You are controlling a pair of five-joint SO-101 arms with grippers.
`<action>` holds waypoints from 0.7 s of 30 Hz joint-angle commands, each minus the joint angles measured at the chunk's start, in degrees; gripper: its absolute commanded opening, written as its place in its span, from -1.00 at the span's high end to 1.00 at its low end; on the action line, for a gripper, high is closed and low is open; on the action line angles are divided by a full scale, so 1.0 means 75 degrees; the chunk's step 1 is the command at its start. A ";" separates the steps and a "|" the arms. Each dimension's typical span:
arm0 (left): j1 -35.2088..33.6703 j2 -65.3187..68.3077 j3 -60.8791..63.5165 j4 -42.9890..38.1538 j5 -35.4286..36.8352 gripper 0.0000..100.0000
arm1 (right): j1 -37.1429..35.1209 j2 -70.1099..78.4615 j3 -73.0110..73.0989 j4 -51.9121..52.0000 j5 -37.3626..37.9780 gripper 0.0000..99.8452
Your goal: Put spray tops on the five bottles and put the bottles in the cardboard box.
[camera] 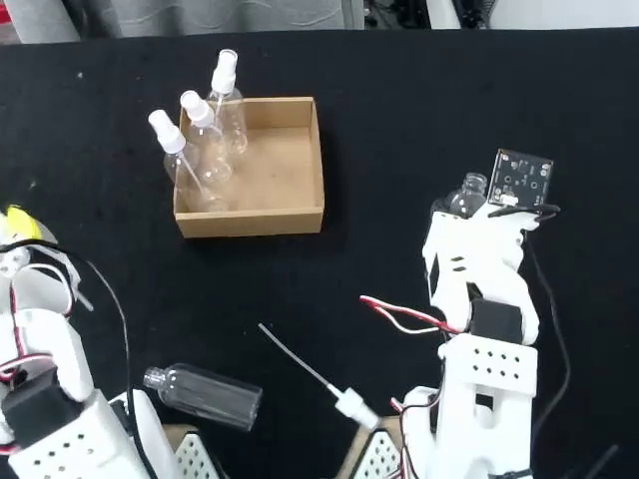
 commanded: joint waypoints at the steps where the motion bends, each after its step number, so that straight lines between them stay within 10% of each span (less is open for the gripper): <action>1: -0.0029 -0.0410 -0.0428 -0.0410 0.0914 0.94 | 0.0141 -0.0264 -0.0041 -0.0223 0.0082 0.77; 21: 0.0029 -0.1852 -0.0264 -0.1137 0.2977 0.94 | -0.0059 -0.0264 0.0076 -0.0363 0.0070 0.77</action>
